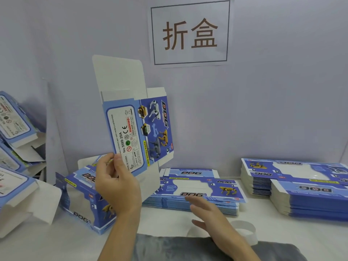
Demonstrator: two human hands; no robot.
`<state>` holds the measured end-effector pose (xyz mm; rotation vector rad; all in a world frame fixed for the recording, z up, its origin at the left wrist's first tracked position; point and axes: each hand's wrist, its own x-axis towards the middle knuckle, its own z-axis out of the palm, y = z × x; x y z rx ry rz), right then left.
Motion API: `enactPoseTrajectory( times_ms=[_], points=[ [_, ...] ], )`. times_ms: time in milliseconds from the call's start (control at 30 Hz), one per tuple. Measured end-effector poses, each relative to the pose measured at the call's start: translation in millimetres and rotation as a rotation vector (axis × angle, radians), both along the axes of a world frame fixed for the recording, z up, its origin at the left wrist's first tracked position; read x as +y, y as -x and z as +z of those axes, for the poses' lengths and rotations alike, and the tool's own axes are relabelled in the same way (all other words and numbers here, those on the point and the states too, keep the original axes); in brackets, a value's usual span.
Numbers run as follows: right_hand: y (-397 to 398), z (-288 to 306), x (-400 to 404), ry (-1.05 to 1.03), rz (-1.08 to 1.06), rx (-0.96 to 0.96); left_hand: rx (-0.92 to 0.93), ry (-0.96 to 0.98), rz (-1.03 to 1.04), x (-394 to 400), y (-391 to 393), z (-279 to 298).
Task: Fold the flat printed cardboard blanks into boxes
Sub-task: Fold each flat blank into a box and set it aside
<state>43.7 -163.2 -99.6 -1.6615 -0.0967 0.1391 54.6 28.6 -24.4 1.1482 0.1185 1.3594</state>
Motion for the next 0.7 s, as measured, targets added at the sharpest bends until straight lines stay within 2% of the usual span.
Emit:
enactPoseTrajectory(
  times_ms=[167,300,433,533,700],
  points=[
    [0.8,3.0,0.5,0.002,-0.155,-0.076,0.073,0.062,-0.172,-5.6,-5.3,-2.2],
    [-2.2,10.8,-8.3,-0.221,-0.369,-0.162,0.202,0.149,-0.376,-4.3,-15.2,-11.3],
    [-0.9,19.8,-14.9,-0.370,-0.450,-0.261,0.307,0.095,-0.486,-11.8,-20.5,-20.0],
    [-0.7,24.2,-18.8,-0.282,-0.500,-0.360,0.358,-0.019,-0.515,-19.6,-17.5,-20.0],
    [-1.0,31.9,-24.4,-0.068,-0.541,-0.503,0.288,-0.280,-0.435,-24.9,-2.3,-7.0]
  ],
)
